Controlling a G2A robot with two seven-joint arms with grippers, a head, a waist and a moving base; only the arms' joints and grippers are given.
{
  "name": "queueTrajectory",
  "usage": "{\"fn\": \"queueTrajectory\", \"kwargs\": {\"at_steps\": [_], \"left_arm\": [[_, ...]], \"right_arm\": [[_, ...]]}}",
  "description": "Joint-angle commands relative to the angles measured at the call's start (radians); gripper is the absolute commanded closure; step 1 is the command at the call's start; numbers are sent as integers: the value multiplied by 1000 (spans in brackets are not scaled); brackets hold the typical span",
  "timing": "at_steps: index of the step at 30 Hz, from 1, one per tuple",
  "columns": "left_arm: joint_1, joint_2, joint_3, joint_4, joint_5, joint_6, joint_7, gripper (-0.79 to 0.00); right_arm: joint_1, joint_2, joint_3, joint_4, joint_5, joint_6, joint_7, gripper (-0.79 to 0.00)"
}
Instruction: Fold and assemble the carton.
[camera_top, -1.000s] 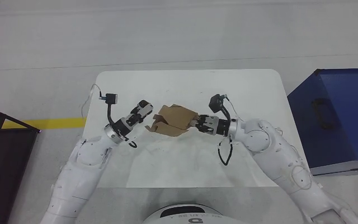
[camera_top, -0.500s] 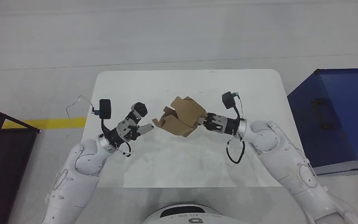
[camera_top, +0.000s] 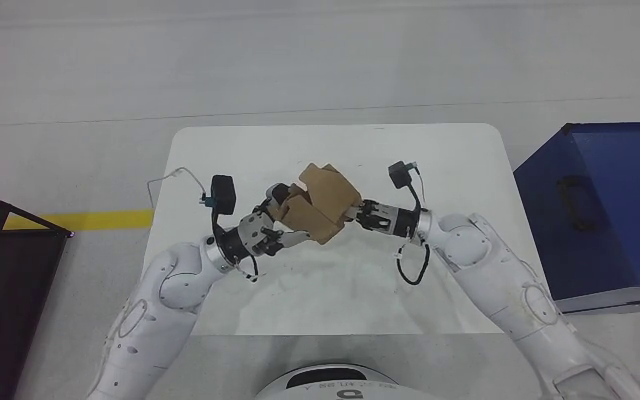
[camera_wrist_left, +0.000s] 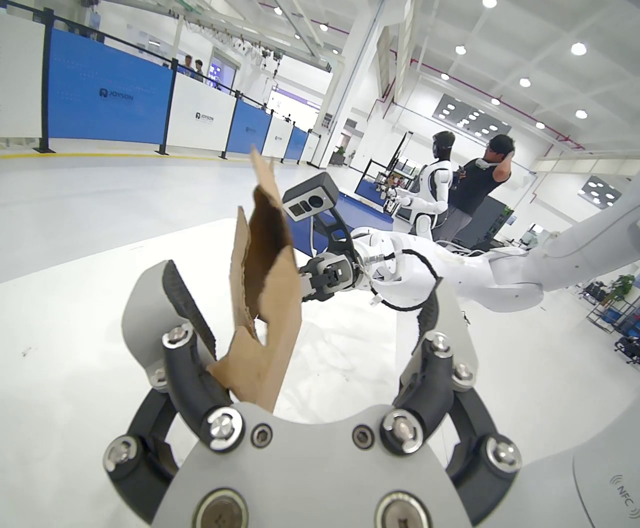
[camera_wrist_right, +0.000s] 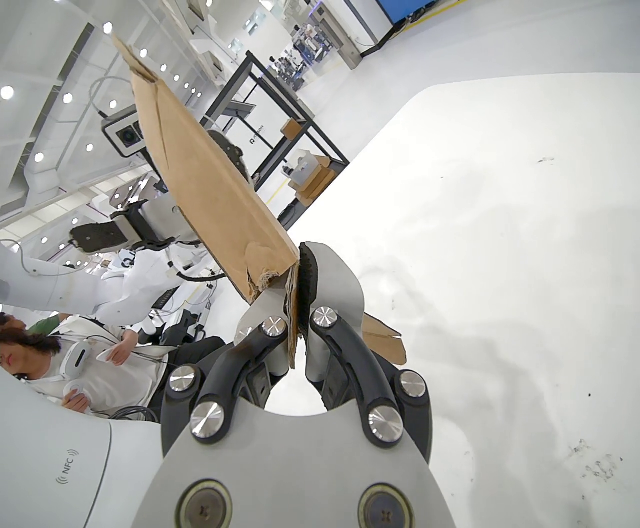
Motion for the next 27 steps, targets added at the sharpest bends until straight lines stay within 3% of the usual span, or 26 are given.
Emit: {"fn": "queueTrajectory", "kwargs": {"at_steps": [1,9,15,21,27], "left_arm": [[-8,-1,9,-1,-13,18,-7,-785],[-29,-5,34,-1,-68,77,-43,-785],[-22,0,-7,44,-95,92,-43,-785],[1,8,-53,66,-120,69,-41,-785],[42,14,-68,60,-122,-20,-36,-785]], "right_arm": [[0,-2,-7,1,-12,7,5,0],[4,-7,-28,-5,-1,16,34,0],[-11,0,4,-7,49,-13,41,0],[-24,4,23,-8,91,-31,52,0],[-30,4,37,-3,130,-27,42,0]]}}
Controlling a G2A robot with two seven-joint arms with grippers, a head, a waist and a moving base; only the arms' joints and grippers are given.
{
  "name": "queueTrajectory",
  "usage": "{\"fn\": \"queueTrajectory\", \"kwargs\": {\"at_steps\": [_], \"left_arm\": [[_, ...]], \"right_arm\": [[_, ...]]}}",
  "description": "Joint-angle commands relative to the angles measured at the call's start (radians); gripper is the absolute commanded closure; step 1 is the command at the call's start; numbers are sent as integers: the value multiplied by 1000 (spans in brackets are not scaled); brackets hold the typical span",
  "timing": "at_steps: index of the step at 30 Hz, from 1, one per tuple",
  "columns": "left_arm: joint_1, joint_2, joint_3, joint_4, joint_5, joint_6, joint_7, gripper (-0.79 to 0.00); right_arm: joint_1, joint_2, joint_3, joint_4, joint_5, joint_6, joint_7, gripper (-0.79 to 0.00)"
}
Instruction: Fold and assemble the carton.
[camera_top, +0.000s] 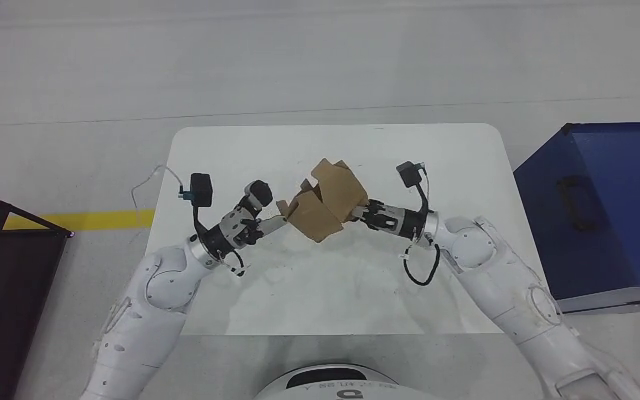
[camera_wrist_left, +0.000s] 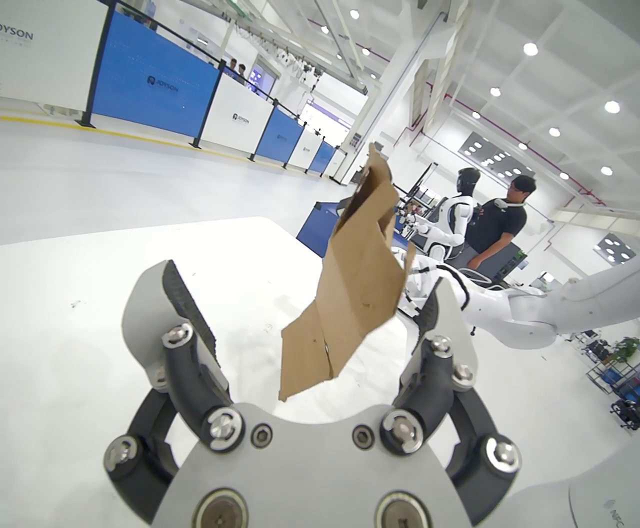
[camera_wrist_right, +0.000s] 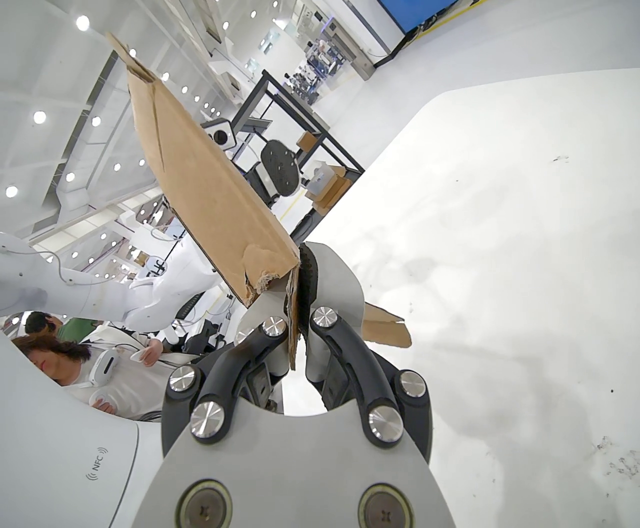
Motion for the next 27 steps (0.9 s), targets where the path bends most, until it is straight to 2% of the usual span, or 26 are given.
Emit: {"fn": "queueTrajectory", "kwargs": {"at_steps": [1,9,18,27], "left_arm": [[8,0,11,-13,8,-18,-2,-785],[-8,-10,79,-66,33,1,5,-785],[-41,-14,106,-72,-28,17,-10,-785],[-55,-18,136,-70,-12,24,-11,-785]], "right_arm": [[0,-1,-1,2,7,10,-1,0],[21,-17,-47,30,20,59,-11,0],[47,-34,-95,69,20,73,7,0],[58,-50,-147,81,138,54,85,0]]}}
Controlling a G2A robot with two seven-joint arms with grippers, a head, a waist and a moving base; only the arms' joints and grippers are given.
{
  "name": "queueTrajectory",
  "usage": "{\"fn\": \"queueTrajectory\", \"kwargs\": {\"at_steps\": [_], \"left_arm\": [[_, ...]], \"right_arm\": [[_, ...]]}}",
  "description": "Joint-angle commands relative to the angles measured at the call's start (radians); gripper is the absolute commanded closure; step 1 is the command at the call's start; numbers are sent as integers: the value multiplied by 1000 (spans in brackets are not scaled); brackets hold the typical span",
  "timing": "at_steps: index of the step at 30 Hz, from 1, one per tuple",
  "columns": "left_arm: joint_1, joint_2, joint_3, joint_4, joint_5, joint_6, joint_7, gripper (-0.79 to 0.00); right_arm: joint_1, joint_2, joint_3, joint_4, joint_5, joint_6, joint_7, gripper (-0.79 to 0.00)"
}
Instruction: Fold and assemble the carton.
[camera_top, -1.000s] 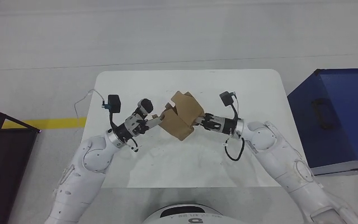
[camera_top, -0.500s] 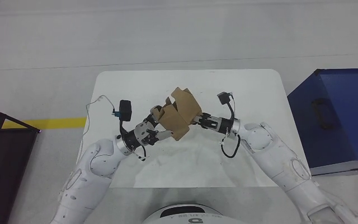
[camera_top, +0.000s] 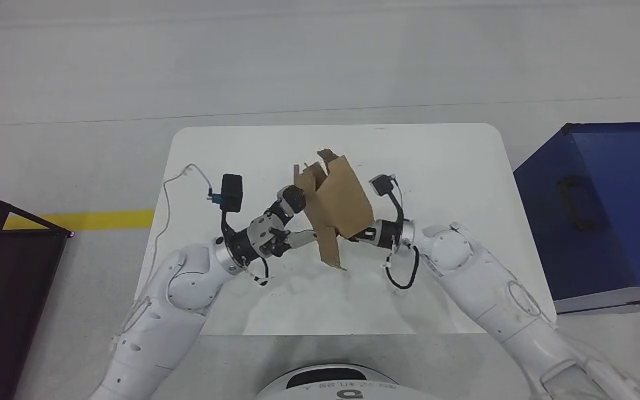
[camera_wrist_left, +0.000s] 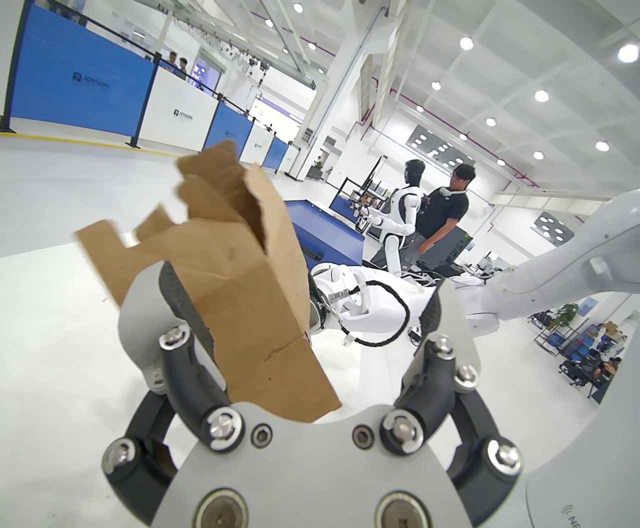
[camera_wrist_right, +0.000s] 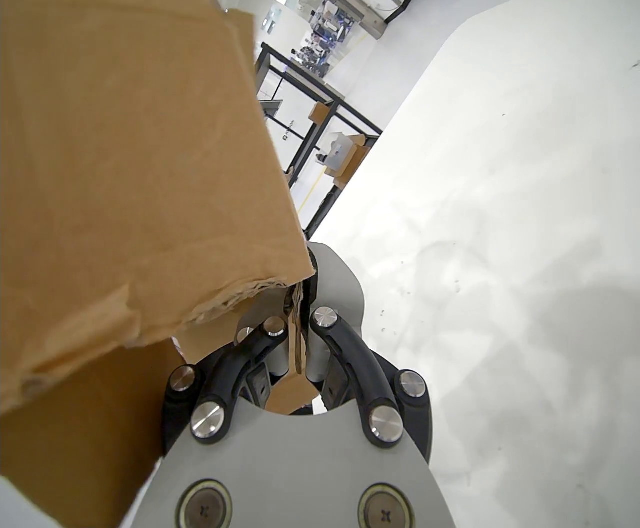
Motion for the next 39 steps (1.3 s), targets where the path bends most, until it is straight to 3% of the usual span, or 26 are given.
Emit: {"fn": "queueTrajectory", "kwargs": {"at_steps": [1,14,21,29,30,31,33,35,39], "left_arm": [[-3,-1,4,2,8,5,6,-785],[29,8,-61,38,-25,-11,30,-785],[53,15,-107,59,-51,-14,32,-785],[65,19,-163,57,-30,31,64,-785],[66,18,-164,53,-39,42,66,-736],[66,18,-162,46,-52,53,64,-585],[65,17,-155,35,-87,62,48,-465],[63,17,-146,27,-122,76,19,-400],[59,18,-132,13,-180,81,-29,-413]], "right_arm": [[7,-3,-6,13,18,-9,8,0],[-8,-9,25,28,74,-169,-39,0],[-29,-11,12,31,228,-298,16,0],[-29,-10,13,35,241,-305,24,0],[-29,-10,13,35,241,-305,24,0],[-30,-10,13,34,237,-300,22,0],[-29,-8,23,28,160,-273,16,0],[-39,-8,33,14,97,-263,-13,0],[-61,-7,45,-4,34,-263,-55,0]]}}
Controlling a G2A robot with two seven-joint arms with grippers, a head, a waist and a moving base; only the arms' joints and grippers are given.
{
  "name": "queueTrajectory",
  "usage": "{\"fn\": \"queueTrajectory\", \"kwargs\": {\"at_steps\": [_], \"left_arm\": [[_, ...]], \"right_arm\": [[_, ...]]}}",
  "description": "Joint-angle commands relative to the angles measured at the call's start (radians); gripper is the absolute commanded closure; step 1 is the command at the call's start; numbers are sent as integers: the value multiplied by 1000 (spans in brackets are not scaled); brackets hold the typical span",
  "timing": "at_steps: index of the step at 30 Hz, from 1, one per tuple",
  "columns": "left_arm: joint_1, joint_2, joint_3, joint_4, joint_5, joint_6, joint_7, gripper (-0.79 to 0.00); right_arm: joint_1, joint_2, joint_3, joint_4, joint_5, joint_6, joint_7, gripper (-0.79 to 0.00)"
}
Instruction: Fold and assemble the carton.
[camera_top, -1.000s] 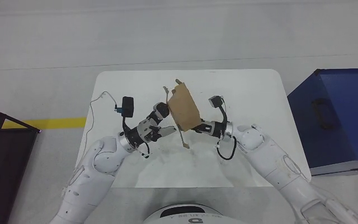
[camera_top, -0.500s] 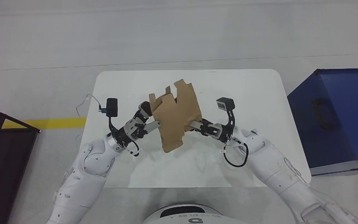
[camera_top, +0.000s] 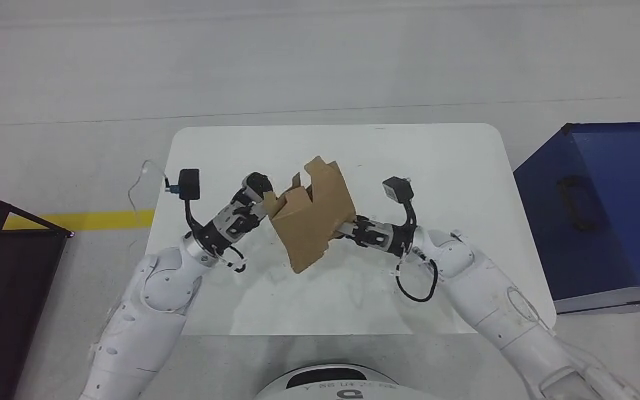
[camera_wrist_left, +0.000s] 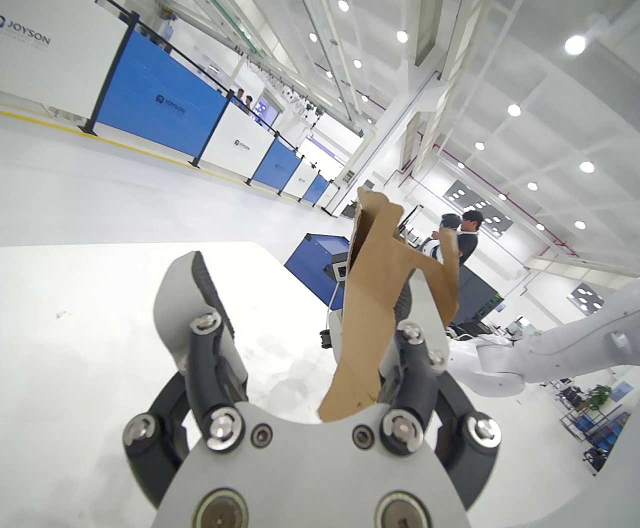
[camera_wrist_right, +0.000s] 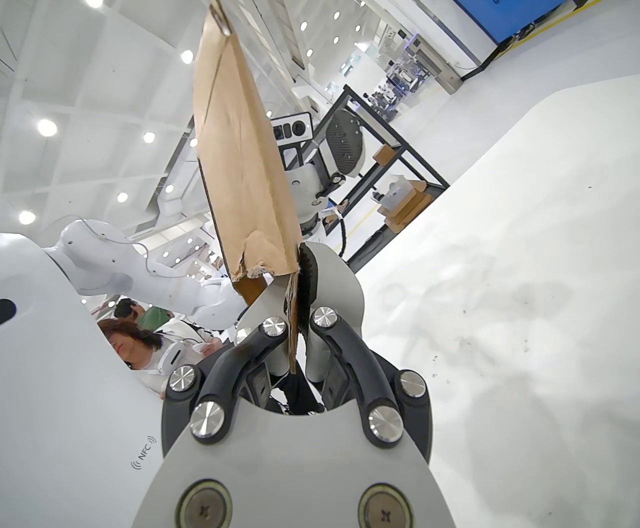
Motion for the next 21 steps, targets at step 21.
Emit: {"fn": "queueTrajectory", "kwargs": {"at_steps": [21], "left_arm": [[19,-1,25,-48,85,-34,-17,-576]], "right_arm": [[-26,-3,11,23,-10,54,-53,0]]}}
